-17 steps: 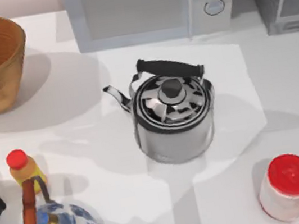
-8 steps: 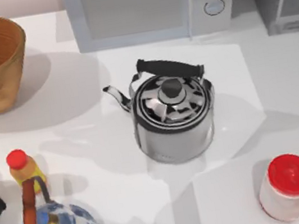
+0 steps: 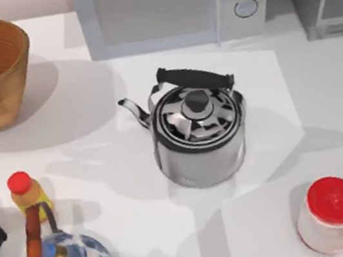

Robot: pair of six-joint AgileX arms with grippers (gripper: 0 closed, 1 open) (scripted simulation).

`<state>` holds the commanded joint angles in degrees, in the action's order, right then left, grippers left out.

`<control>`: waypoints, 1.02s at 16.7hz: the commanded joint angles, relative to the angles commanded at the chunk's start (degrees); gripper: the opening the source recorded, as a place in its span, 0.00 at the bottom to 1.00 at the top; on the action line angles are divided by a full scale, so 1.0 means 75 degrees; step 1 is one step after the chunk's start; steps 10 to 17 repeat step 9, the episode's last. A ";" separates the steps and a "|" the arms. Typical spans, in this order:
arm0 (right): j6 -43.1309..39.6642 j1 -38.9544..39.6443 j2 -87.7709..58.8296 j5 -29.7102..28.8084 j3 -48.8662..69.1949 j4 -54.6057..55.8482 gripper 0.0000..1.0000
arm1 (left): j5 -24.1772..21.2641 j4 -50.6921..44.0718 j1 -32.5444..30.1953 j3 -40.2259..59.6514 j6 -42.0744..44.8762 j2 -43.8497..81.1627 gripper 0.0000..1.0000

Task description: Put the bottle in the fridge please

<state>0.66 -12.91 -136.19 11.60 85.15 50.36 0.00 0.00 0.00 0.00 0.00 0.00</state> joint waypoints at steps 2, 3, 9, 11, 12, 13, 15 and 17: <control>0.0000 0.0000 0.0000 0.0000 0.0000 0.0000 0.91 | 0.0000 0.0000 0.0000 0.0000 0.0000 0.0000 1.00; 0.0000 0.0000 0.0000 0.0000 0.0000 0.0000 0.98 | 0.0000 0.0000 0.0000 0.0000 0.0000 0.0000 1.00; 0.0000 0.0000 0.0000 0.0000 0.0000 0.0000 1.00 | 0.0000 0.0000 0.0000 0.0000 0.0000 0.0000 1.00; 0.0000 0.0000 0.0000 0.0000 0.0000 0.0000 1.00 | 0.0000 0.0000 0.0000 0.0000 0.0000 0.0000 1.00; 0.0000 0.0000 0.0000 0.0000 0.0000 0.0000 1.00 | 0.0000 0.0000 0.0000 0.0000 0.0000 0.0000 1.00; 0.0000 0.0000 0.0000 0.0000 0.0000 0.0000 1.00 | 0.0000 0.0000 0.0000 0.0000 0.0000 0.0000 1.00; 0.0000 0.0000 0.0000 0.0000 0.0000 0.0000 1.00 | 0.0000 0.0000 0.0000 0.0000 0.0000 0.0000 1.00; 0.0000 0.0000 0.0000 0.0000 0.0000 0.0000 1.00 | 0.0000 0.0000 0.0000 0.0000 0.0000 0.0000 1.00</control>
